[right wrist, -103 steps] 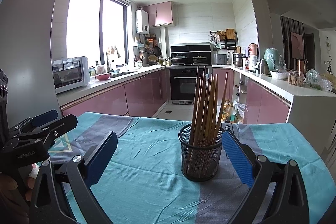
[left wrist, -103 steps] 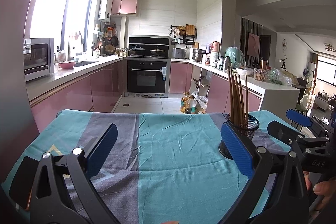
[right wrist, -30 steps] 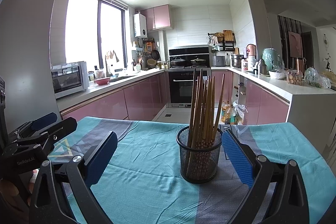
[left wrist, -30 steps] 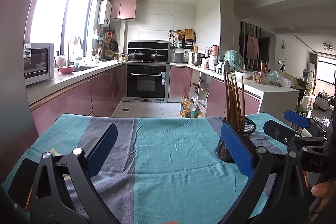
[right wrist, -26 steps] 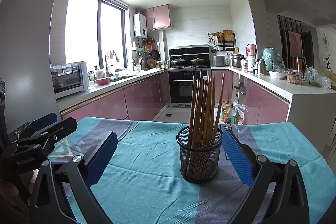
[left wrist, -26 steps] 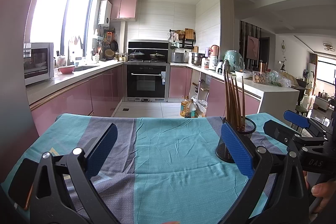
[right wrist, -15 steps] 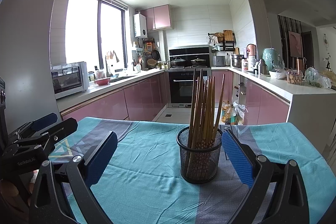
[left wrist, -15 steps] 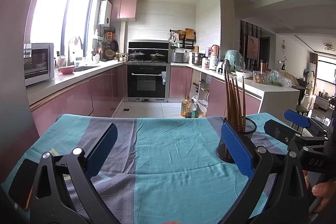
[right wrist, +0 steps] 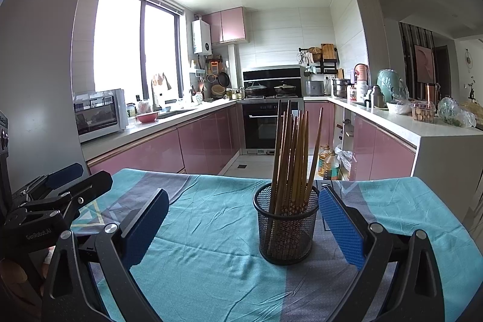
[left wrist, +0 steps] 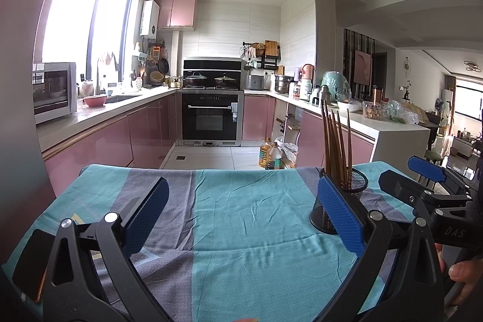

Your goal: Organize utensils

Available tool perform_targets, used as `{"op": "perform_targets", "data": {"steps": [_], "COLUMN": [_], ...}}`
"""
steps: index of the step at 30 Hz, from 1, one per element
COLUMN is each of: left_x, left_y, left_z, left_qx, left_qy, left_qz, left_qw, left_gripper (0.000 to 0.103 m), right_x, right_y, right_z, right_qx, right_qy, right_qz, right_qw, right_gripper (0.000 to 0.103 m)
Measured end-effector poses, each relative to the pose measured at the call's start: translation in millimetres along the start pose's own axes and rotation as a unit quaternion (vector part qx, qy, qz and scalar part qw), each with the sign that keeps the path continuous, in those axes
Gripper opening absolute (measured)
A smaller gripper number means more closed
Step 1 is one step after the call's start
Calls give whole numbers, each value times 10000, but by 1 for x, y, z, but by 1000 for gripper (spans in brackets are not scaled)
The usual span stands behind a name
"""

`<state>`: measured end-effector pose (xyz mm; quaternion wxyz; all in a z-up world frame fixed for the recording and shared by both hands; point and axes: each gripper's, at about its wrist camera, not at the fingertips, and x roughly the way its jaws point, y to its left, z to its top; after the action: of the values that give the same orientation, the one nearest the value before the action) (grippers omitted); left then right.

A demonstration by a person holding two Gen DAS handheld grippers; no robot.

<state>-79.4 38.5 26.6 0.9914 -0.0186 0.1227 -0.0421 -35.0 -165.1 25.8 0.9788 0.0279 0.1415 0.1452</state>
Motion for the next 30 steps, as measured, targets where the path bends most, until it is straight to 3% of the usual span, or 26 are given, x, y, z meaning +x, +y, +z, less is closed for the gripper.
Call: {"op": "perform_targets", "data": {"steps": [30], "left_x": [0], "left_y": [-1], "left_z": [-1], "left_qx": [7], "left_qy": [-4], "left_qz": [1], "left_qw": [10000], "left_gripper": [97], "right_x": [1], "right_y": [0], "right_z": [2], "right_qx": [47], "right_qy": [2], "right_qz": [6], "right_qw": [10000], "right_gripper": [96]}}
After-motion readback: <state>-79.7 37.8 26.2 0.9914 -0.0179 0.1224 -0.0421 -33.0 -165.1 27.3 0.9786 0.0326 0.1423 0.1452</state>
